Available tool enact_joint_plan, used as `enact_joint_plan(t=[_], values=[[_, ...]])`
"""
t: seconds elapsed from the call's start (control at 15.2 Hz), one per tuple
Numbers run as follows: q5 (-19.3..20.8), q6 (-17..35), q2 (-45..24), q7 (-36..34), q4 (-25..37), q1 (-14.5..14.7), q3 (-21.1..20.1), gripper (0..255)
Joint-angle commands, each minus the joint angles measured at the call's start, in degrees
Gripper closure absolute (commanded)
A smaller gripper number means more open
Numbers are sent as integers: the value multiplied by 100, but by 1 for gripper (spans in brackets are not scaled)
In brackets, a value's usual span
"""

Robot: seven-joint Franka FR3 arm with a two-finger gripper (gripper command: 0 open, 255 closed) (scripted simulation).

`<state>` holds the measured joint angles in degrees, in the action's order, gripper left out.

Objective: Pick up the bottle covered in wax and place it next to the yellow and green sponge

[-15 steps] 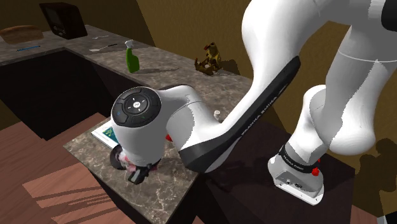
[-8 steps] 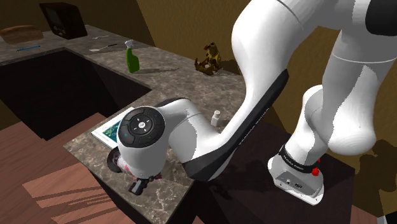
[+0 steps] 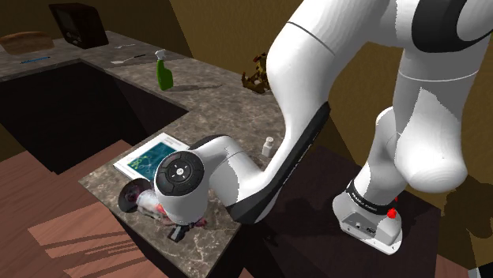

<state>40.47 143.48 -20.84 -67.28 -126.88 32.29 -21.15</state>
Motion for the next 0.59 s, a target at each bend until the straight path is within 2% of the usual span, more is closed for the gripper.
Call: enact_joint_plan(t=[0.0,0.53], values=[[143,75,-149,-135,35,50,76,255],[680,390,-718,-612,192,265,379,255]])
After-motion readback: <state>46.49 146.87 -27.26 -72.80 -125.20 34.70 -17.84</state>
